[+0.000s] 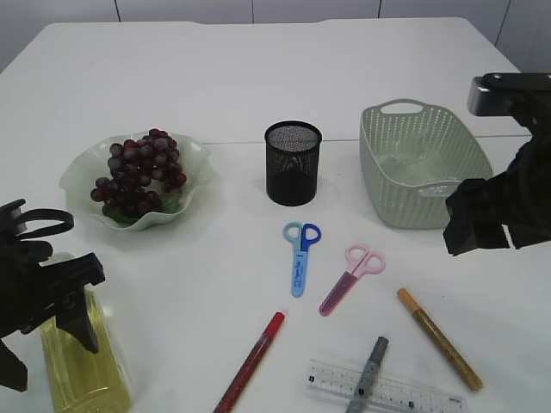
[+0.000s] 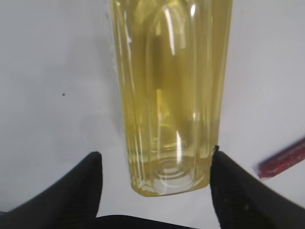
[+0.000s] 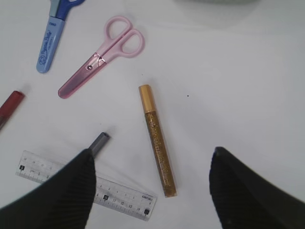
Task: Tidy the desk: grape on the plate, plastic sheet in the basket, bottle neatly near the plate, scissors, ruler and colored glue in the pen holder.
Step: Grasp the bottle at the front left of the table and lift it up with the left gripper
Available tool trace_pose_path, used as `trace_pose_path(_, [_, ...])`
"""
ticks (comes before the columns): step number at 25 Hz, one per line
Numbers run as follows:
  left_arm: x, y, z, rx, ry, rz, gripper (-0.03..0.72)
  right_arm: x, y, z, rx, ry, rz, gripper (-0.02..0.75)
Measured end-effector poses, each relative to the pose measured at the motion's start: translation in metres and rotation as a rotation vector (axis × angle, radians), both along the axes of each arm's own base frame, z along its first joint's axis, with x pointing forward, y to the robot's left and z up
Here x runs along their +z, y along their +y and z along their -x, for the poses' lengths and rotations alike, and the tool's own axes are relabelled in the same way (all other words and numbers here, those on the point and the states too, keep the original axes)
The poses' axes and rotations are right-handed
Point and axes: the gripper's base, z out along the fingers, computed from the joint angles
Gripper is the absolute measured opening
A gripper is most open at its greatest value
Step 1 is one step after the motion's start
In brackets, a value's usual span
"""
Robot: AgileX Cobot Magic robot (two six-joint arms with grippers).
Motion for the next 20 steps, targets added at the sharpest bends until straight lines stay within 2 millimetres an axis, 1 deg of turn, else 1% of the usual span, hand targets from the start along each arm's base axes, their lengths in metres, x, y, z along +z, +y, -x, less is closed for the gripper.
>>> trace_pose_path(4, [0.001, -0.002, -0.003, 0.024, -0.023, 0.026, 0.608, 0.000, 0.000, 0.000, 0.000, 0.000, 0.000, 0.545])
trace_pose_path(6, [0.001, -0.003, -0.003, 0.027, -0.024, 0.030, 0.639, 0.000, 0.000, 0.000, 0.000, 0.000, 0.000, 0.545])
trace_pose_path(13, [-0.002, 0.003, -0.019, 0.071, -0.018, 0.039, 0.652, 0.000, 0.000, 0.000, 0.000, 0.000, 0.000, 0.544])
trace_pose_path(20, [-0.011, 0.004, -0.021, 0.051, 0.028, 0.024, 0.650, 0.000, 0.000, 0.000, 0.000, -0.003, -0.001, 0.545])
